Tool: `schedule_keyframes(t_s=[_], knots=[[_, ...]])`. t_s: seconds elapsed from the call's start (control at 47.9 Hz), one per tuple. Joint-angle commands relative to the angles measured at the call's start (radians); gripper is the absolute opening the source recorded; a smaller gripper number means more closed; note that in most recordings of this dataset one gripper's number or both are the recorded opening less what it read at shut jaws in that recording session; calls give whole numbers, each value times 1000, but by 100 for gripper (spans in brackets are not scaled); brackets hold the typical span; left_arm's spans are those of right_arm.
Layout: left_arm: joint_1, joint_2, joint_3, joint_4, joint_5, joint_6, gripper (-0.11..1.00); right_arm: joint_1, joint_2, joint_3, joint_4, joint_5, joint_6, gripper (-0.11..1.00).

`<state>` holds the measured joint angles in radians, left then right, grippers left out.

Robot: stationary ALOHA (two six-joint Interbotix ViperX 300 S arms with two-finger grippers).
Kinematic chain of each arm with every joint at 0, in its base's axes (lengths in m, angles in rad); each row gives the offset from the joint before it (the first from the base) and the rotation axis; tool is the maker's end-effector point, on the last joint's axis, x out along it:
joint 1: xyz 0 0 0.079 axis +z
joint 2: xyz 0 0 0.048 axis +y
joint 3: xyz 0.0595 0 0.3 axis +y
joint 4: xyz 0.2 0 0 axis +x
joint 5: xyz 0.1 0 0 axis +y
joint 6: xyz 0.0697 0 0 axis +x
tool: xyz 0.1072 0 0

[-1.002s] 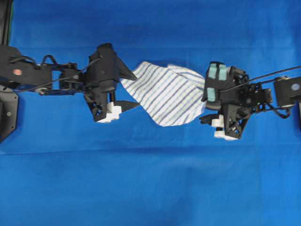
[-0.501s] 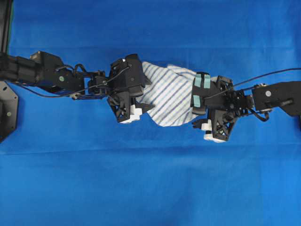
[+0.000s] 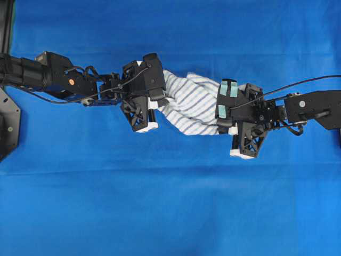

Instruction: Lift the towel with both arms.

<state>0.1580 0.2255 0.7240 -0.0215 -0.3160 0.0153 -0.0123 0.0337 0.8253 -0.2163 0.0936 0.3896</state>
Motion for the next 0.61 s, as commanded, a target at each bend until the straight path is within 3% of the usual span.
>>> schedule_keyframes(t_s=[0.0,0.313,0.585], knots=[[5,-17,-15,-2,-3,2,3,-3,-18,-5,-2,-14,-2,1],[3,-183,-18,-2,115,-11,3,-3,-133,-31,5,3,6,1],[-8,-430,-61,-2,347,-14,3,-3,-311,-118,0,173,-6,1]])
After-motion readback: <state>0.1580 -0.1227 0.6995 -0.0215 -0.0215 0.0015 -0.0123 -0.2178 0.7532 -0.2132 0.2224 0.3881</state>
